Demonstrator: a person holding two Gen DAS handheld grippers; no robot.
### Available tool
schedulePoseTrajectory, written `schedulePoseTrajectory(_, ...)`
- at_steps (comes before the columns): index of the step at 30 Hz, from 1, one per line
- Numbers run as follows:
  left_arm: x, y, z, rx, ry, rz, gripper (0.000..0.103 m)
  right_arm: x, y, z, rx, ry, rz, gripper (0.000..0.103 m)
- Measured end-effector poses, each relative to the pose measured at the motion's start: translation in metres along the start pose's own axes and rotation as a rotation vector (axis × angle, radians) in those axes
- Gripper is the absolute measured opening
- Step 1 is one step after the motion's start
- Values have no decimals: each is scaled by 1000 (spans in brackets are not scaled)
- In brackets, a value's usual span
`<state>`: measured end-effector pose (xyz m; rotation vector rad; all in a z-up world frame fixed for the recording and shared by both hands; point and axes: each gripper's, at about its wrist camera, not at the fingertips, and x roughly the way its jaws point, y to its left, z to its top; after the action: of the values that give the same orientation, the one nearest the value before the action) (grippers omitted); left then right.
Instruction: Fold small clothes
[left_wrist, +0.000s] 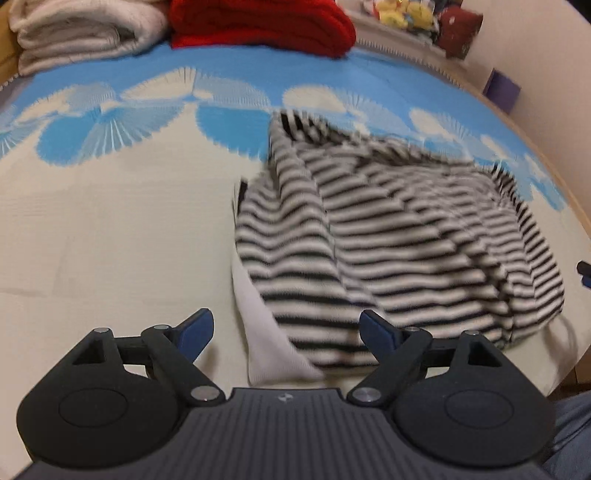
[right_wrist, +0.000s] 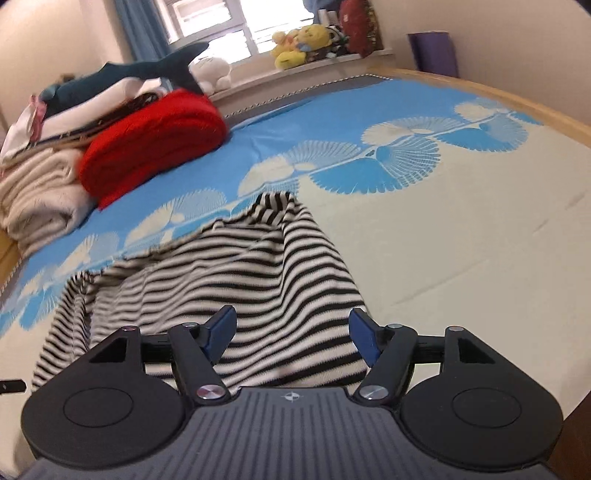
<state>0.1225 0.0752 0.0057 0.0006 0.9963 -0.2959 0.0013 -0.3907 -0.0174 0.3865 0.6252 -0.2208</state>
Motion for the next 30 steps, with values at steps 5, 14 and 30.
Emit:
schedulePoseTrajectory(5, 4, -3, -7, 20, 3, 26, 90, 1, -24, -10, 14, 56, -64, 69)
schedulePoseTrajectory(14, 18, -12, -7, 61, 56, 31, 97, 39, -34, -20, 23, 229, -62, 73)
schedulePoseTrajectory(30, 2, 6, -15, 81, -41, 112, 7, 6, -11, -13, -76, -5, -85, 6)
